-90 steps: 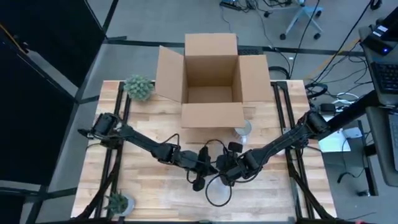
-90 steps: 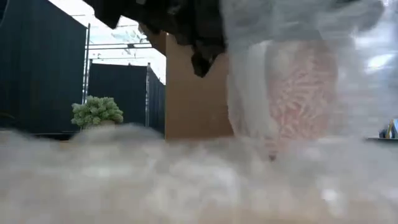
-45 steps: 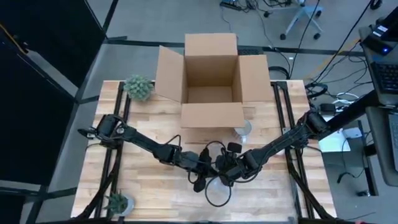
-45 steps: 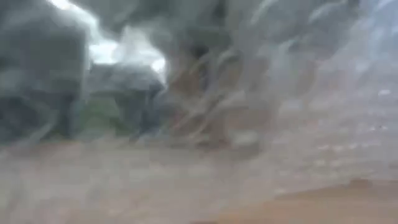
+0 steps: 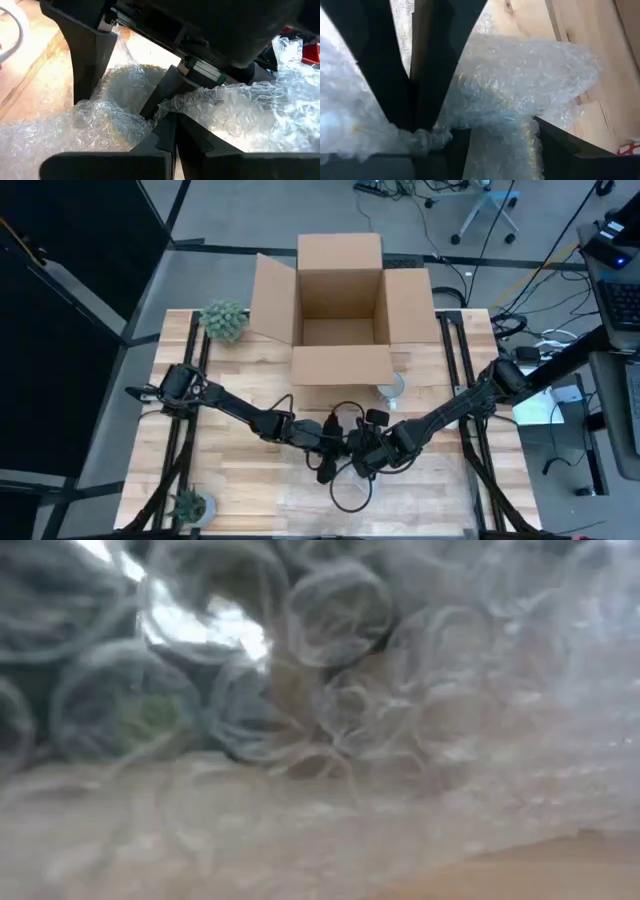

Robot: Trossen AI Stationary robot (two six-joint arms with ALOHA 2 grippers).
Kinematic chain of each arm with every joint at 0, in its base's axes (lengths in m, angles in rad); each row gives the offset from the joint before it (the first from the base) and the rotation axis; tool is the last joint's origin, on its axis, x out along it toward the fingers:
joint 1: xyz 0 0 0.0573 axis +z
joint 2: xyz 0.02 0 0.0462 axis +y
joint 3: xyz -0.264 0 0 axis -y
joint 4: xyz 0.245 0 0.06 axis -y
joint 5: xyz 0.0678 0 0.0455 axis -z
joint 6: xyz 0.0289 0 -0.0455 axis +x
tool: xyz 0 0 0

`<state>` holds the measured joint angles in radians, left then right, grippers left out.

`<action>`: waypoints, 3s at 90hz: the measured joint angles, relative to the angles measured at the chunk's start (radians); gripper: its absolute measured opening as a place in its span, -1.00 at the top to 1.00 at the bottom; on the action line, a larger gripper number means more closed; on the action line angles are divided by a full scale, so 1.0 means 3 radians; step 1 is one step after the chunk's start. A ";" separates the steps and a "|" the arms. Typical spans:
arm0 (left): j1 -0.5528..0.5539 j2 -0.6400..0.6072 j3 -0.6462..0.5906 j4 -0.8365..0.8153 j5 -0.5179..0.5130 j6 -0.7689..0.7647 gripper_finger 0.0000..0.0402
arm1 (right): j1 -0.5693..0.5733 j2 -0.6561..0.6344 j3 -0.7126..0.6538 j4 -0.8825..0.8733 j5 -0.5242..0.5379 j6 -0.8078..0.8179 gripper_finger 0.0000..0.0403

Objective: Wrap mug
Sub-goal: Wrap the orange mug with the bubble wrap

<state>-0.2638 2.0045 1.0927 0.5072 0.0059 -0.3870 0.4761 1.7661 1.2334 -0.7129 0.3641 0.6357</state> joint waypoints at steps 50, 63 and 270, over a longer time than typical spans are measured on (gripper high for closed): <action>0.0003 0.0018 -0.0013 0.0162 0.0003 -0.0089 1.00 | 0.0008 -0.0435 0.0673 -0.0824 -0.0356 0.0062 0.18; 0.0003 0.0019 -0.0017 0.0215 0.0021 -0.0089 1.00 | 0.0018 -0.0334 0.0641 -0.0422 -0.0375 0.0051 0.18; 0.0000 0.0024 -0.0017 0.0237 0.0084 -0.0097 1.00 | -0.0063 0.0300 0.0124 -0.0402 -0.0460 0.0237 0.21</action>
<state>-0.2638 2.0116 1.0878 0.5781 0.0311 -0.4162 0.4572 1.8561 1.2705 -0.8335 0.2261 0.7067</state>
